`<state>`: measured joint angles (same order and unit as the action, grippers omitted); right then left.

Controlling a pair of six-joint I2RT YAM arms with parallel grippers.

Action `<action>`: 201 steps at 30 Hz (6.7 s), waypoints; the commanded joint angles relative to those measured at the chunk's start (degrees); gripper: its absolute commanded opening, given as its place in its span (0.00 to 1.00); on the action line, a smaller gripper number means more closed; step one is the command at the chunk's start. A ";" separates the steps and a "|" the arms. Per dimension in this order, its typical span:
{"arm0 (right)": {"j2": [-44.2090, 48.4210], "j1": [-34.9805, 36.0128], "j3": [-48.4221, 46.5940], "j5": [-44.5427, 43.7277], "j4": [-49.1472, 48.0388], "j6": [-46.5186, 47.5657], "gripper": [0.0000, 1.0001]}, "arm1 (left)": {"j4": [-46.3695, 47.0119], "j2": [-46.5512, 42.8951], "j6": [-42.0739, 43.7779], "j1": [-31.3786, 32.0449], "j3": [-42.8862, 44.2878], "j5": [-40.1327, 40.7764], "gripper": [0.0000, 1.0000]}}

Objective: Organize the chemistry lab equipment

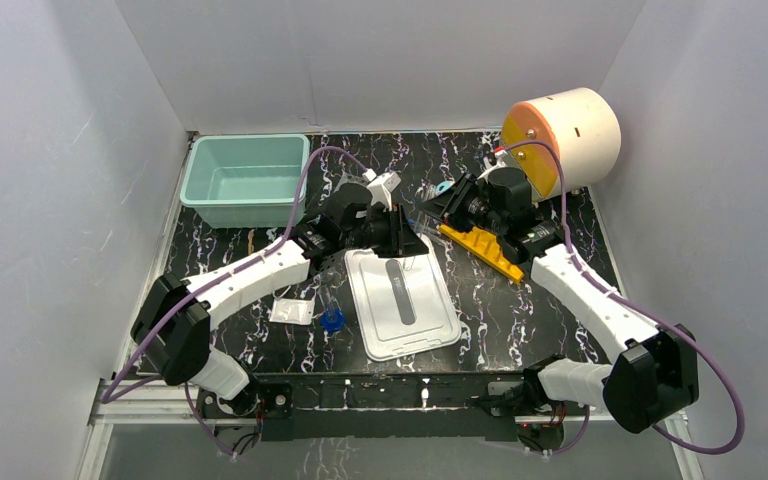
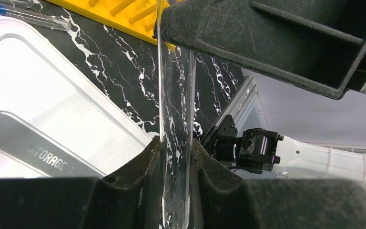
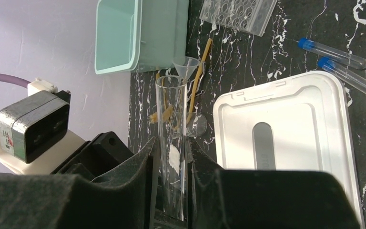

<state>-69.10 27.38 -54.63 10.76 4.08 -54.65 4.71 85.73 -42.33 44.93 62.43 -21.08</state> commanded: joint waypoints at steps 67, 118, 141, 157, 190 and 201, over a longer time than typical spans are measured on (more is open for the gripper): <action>-15.27 -14.22 -44.62 -14.82 33.28 41.05 0.20 | -38.09 -3.07 14.73 -11.22 25.13 1.50 0.98; -11.76 -11.58 -16.30 -15.15 -0.43 52.13 0.23 | -41.89 -0.25 11.36 -19.88 30.08 4.54 0.98; -16.83 -9.12 -11.66 -18.16 -5.53 54.10 0.24 | -41.05 -2.19 12.65 -19.96 27.46 4.73 0.98; -18.22 -8.89 -8.29 -21.27 -7.94 53.26 0.23 | -41.91 -1.99 13.39 -19.97 28.03 5.35 0.98; -11.39 -8.83 -8.99 -32.53 -1.54 51.23 0.53 | -41.56 -2.10 13.10 -19.96 27.87 5.32 0.98; -7.63 -8.84 -19.79 -32.03 12.28 50.49 0.81 | -42.98 -3.03 13.52 -20.05 28.12 7.23 0.98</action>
<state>-79.42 18.76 -68.86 -21.56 10.94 -3.25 -36.71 86.37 -29.28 25.23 89.97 -14.98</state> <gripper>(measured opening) 0.797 0.983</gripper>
